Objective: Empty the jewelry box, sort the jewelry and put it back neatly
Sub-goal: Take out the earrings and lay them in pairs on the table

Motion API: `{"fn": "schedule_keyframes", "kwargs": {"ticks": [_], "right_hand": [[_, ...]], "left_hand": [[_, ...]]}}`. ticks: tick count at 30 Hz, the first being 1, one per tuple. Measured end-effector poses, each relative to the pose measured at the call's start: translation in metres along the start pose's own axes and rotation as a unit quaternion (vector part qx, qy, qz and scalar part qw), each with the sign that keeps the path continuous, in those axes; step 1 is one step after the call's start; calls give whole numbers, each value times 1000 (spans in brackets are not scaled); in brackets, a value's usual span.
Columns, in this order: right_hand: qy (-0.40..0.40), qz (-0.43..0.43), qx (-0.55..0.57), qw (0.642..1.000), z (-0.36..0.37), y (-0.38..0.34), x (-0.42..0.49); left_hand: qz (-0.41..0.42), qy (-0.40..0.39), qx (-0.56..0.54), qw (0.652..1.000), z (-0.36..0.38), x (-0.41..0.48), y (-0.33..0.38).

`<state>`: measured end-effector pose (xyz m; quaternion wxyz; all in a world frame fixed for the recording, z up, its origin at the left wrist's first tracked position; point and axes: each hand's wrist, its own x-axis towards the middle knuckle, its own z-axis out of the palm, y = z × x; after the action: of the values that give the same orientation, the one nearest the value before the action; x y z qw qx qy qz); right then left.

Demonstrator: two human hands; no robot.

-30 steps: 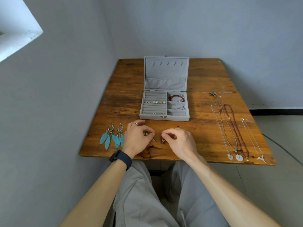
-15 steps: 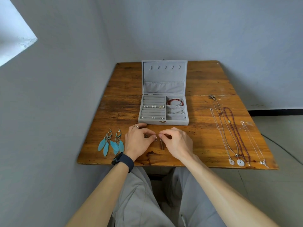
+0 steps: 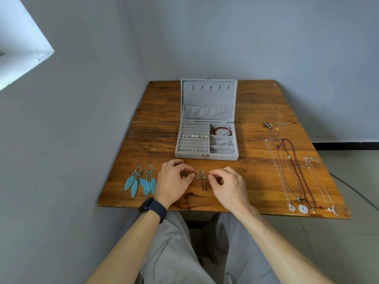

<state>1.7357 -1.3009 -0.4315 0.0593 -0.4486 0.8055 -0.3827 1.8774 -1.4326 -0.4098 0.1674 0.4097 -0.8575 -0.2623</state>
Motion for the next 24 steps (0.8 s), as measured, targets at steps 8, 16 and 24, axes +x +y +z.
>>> {"fn": "schedule_keyframes", "kwargs": {"ticks": [8,16,24], "right_hand": [[-7,-40,-36,999,7,-3,-14],[-8,-66,-61,996,6,-4,-20],[-18,-69,-38,997,-2,-6,-20]], "left_hand": [[21,-1,16,1000,-1,-13,3],[39,-11,31,999,-4,-21,5],[40,-10,24,999,-9,-19,3]]}}
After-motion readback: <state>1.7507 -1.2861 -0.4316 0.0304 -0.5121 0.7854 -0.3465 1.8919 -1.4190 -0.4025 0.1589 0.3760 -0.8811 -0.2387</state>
